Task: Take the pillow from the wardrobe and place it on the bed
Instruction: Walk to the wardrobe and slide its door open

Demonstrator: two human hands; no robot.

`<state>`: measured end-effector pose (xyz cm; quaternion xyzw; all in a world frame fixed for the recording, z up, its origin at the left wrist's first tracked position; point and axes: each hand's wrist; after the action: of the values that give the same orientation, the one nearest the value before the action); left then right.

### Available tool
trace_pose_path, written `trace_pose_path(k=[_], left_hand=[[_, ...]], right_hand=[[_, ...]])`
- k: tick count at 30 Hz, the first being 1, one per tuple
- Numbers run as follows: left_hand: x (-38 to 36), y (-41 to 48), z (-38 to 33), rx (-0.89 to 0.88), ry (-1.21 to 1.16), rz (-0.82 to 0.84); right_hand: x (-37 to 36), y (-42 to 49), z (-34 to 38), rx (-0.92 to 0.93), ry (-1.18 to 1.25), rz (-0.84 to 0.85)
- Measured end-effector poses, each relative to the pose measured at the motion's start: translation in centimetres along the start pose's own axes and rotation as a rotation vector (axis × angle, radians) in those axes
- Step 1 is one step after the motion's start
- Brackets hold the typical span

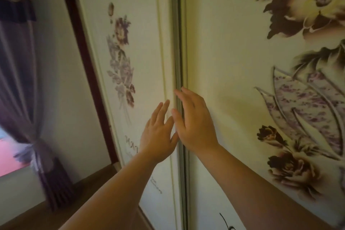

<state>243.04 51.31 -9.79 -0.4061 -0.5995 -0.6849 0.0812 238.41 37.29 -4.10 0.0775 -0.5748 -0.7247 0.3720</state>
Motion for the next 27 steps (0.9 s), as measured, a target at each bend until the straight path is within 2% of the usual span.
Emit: trace_pose_path(k=[4, 8, 16, 27], left_hand=[[-2.7, 2.1, 1.8, -0.400, 0.113, -0.078], [-4.3, 2.6, 3.5, -0.550, 0.182, -0.142], [-6.8, 3.5, 6.3, -0.650, 0.166, -0.209], [-7.8, 4.4, 9.0, -0.610, 0.186, -0.193]], right_hand=[[-1.0, 0.4, -0.7, 0.070, -0.139, 0.002], [-1.5, 0.9, -0.7, 0.071, -0.235, -0.014], [-2.9, 1.4, -0.8, 0.069, -0.343, -0.038], [-4.3, 2.9, -2.9, 0.195, -0.353, -0.007]])
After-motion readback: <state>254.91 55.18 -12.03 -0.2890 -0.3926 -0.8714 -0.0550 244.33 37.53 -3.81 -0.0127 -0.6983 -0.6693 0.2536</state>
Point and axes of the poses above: each hand's wrist, its own y-axis towards the middle knuckle, its own x-axis out of the back of the hand, z = x × y, and after that the axes turned 11 degrees about -z, right-handed
